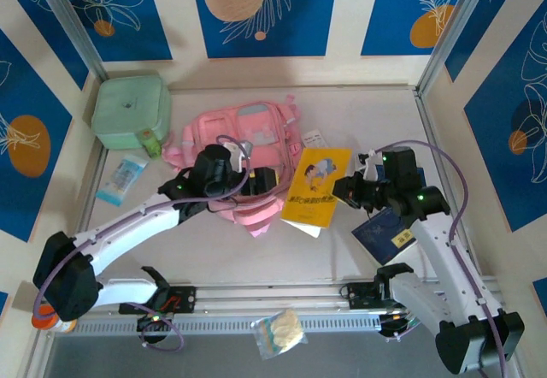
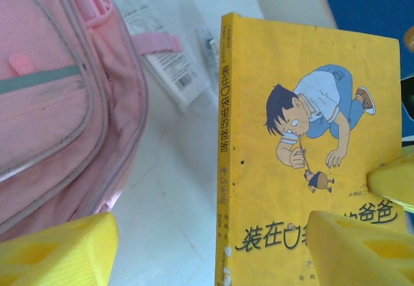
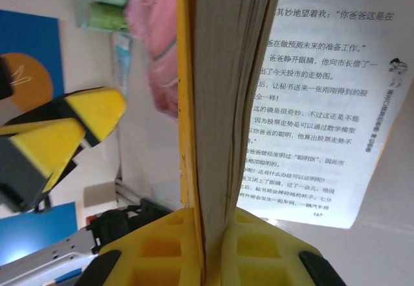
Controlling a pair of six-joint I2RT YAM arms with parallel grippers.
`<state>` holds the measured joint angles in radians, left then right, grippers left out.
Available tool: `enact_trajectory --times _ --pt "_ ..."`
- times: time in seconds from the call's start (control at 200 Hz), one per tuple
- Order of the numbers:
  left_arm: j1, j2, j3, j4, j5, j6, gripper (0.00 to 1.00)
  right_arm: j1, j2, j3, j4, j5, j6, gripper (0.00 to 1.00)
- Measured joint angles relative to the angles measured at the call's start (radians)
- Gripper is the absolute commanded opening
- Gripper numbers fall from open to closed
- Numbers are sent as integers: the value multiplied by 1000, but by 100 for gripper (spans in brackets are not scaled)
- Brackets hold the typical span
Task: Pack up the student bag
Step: Pass the book.
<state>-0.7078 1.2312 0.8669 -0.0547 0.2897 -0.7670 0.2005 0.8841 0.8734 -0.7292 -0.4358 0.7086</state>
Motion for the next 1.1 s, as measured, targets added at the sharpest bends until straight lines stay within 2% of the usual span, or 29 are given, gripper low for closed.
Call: enact_trajectory --times 0.195,0.37,0.535,0.62,0.955,1.1 --pt "68 -5 -39 99 108 -58 79 18 82 58 126 -97 3 0" --pt "76 -3 -42 198 172 -97 79 60 161 93 230 -138 6 0" --pt "76 18 -42 264 208 -126 75 74 207 96 315 -167 24 0" --pt "76 23 -42 280 213 -139 70 76 227 96 346 -172 29 0" --pt "87 23 -42 305 215 -172 40 72 299 96 400 -198 16 0" --pt "89 23 -42 305 216 -171 21 80 323 97 426 -220 5 1"
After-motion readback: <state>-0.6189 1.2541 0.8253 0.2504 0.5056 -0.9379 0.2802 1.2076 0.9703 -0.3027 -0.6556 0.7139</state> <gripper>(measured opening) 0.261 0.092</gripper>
